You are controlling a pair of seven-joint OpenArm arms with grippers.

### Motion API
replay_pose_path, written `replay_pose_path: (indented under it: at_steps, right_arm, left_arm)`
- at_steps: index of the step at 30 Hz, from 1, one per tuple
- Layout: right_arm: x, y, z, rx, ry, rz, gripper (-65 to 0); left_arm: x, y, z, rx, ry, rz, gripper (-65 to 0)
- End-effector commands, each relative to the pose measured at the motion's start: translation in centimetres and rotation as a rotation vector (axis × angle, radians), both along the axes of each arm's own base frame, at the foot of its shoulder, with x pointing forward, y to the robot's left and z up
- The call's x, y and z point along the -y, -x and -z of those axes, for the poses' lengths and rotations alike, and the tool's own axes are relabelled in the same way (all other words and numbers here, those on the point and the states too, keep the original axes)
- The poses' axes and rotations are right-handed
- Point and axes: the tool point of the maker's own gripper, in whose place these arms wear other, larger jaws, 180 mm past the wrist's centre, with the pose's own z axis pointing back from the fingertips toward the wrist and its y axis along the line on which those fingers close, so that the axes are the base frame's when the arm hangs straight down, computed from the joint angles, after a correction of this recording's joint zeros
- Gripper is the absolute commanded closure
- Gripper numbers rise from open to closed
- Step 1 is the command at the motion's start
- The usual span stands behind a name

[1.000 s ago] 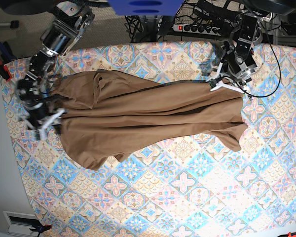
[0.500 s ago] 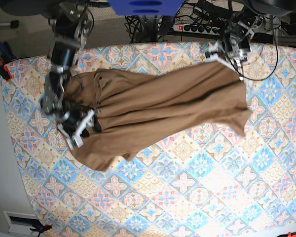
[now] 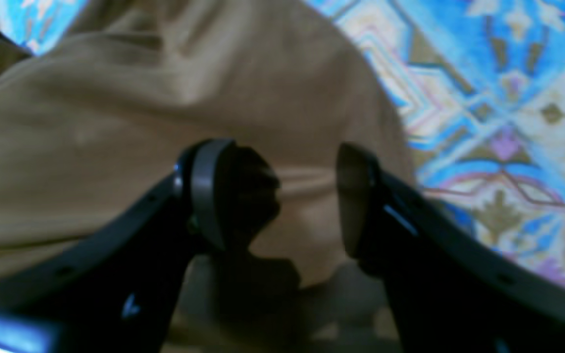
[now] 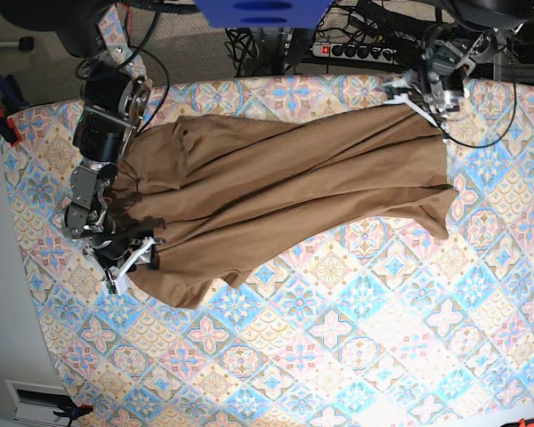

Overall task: Layout the t-shirt on the table in an organized manner, then fold the t-shirt properly
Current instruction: 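Drag the shirt edge with the left gripper toward the robot base, then move the left gripper to the shirt's side edge and grasp it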

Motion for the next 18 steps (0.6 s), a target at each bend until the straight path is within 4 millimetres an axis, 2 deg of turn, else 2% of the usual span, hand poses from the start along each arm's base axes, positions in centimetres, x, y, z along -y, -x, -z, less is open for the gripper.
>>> replay_pose_path:
  at_steps: [1, 2, 4, 6, 7, 8, 10, 12, 14, 16, 18]
  right_arm:
    - [0.7, -0.7, -0.9, 0.009, 0.020, 0.009, -31.2]
    - [0.8, -0.7, -0.9, 0.007, 0.022, 0.009, -31.2]
    - [0.8, -0.7, -0.8, 0.007, 0.021, 0.009, -31.2]
    - [0.8, -0.7, -1.0, 0.012, 0.023, 0.009, -31.2]
    - [0.8, -0.7, -1.0, 0.011, 0.023, 0.009, -31.2]
    - [0.8, -0.7, -1.0, 0.011, 0.023, 0.009, -31.2]
    - [0.8, -0.7, -1.0, 0.012, 0.023, 0.009, -31.2]
    - [0.8, -0.7, -1.0, 0.011, 0.023, 0.009, -31.2]
    - [0.8, -0.7, -1.0, 0.010, 0.024, 0.009, -31.2]
    - [0.8, -0.7, -1.0, 0.010, 0.025, 0.007, -31.2]
    - [0.8, -0.7, -1.0, 0.010, 0.025, 0.009, -31.2]
  left_arm:
    - [-0.5, -2.3, -1.2, 0.083, -0.031, -0.032, 0.0]
    - [-0.7, -3.4, -1.6, 0.125, -0.033, -0.078, 0.0]
    - [-2.4, -5.0, -3.1, 0.207, -0.091, -0.181, 0.0]
    - [-3.2, -5.4, -4.0, 0.256, -0.156, -0.220, 0.0]
    - [-3.9, -5.7, -4.8, 0.287, -0.215, -0.208, -2.2]
    - [-3.9, -5.9, -5.2, 0.305, -0.250, -0.176, -7.2]
    - [-2.5, -6.6, -5.8, 0.340, -0.242, -0.116, -15.1]
    - [-0.9, -6.5, -6.2, 0.355, -0.180, -0.097, -19.1]
    - [0.2, -6.1, -6.0, 0.341, -0.121, -0.097, -19.5]
    - [0.5, -6.2, -5.9, 0.339, -0.102, -0.102, -19.5]
    - [0.5, -7.8, -6.9, 0.389, -0.110, -0.108, -19.5]
